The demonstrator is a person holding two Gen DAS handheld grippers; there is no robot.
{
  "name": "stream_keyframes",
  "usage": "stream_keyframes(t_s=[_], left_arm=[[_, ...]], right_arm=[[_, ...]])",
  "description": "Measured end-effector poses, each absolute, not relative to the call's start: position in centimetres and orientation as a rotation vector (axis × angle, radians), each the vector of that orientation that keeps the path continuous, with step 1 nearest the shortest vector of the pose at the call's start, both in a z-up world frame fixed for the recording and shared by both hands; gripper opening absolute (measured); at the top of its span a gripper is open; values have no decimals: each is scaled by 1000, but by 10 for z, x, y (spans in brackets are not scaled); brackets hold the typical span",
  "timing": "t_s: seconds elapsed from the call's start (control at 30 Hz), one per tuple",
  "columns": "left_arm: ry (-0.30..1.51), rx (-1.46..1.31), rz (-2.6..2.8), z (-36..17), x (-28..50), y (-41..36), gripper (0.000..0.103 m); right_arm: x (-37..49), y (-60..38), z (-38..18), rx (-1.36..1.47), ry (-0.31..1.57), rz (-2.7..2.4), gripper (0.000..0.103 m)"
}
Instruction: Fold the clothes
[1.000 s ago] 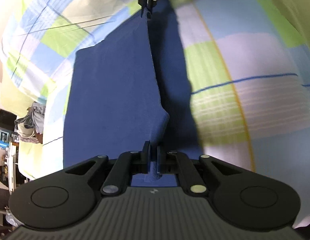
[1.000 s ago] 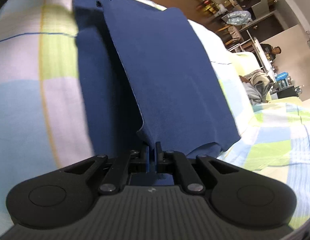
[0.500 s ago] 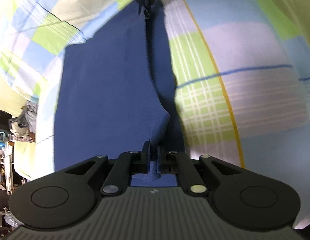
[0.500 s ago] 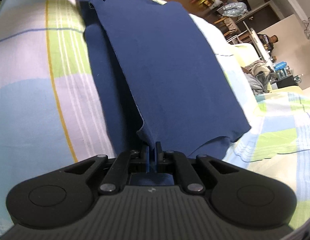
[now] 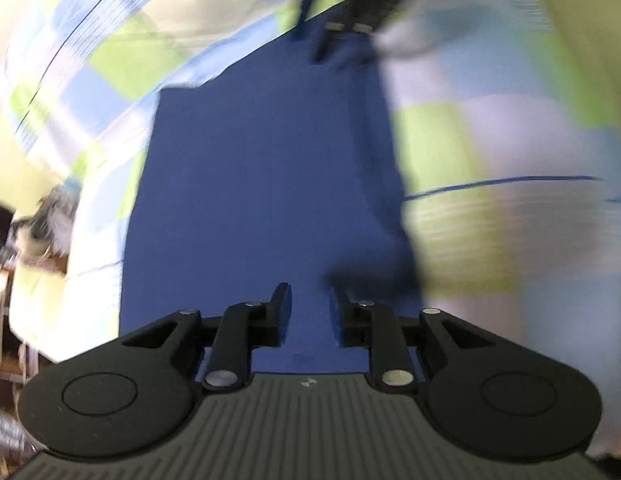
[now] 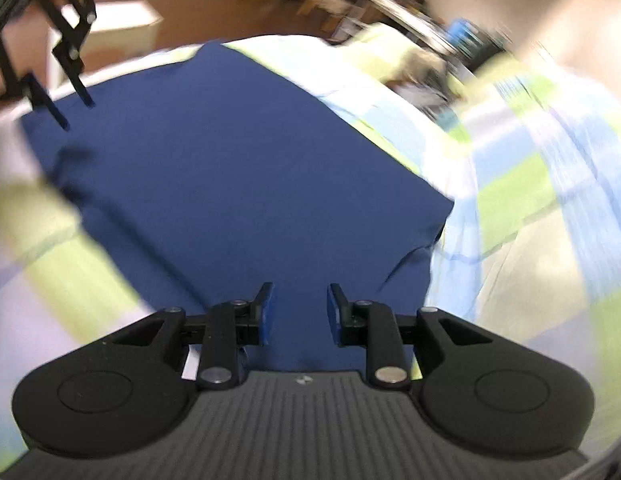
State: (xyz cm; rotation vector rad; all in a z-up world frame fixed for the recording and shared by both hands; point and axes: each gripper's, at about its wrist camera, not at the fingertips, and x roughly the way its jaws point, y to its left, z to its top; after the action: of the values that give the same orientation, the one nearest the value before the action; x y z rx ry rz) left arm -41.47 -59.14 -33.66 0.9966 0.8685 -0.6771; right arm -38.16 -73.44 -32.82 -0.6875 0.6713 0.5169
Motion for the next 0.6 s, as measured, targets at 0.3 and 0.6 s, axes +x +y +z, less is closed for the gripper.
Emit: stream_keyframes(t_s=[0.3, 0.6], left_arm=[[838, 963, -663, -308, -402, -543, 34], [895, 1157, -722, -337, -268, -490, 43]], right_arm=[[-394, -736, -321, -406, 793, 269, 22], [-391, -699, -332, -236, 891, -29, 33]])
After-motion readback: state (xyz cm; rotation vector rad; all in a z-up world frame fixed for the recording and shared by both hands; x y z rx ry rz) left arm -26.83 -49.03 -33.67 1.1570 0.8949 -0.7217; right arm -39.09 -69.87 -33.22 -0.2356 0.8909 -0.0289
